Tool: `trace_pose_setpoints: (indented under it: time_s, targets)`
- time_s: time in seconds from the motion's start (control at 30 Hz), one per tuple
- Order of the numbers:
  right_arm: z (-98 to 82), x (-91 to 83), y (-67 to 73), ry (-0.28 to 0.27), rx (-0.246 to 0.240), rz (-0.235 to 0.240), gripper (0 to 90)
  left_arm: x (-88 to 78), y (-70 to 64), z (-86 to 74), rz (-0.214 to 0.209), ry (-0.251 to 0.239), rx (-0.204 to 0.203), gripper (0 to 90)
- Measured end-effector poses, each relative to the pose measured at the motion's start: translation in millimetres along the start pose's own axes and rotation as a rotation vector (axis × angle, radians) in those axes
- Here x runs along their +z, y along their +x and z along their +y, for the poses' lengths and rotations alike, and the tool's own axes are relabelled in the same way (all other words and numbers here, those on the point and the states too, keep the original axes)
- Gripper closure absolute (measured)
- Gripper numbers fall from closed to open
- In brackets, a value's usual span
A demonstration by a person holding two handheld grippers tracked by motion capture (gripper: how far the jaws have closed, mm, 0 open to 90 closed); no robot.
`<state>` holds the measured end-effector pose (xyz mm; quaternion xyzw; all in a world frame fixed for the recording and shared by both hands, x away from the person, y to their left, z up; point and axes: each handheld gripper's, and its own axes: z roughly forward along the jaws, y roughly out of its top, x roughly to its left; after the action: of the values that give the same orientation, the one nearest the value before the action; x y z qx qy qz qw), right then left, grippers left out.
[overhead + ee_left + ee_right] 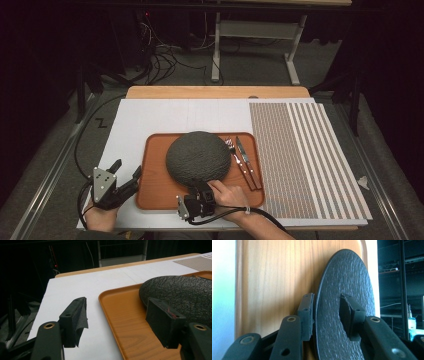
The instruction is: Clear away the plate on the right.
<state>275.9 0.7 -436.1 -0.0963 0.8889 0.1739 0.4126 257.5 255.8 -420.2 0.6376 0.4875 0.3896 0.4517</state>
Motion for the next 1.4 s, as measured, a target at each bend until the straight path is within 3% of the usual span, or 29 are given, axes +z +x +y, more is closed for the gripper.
trace_pose_setpoints:
  time_s: [0.57,1.4]
  targets:
    - [-15.1,-6.6,4.4,0.02,-0.022,-0.033,65.7,0.1,0.1,-0.1,0.003,0.001,0.0,33.2]
    - [-43.0,-18.4,3.7,0.054,0.006,-0.053,65.1,-0.3,0.3,-0.1,0.011,-0.001,-0.002,33.2]
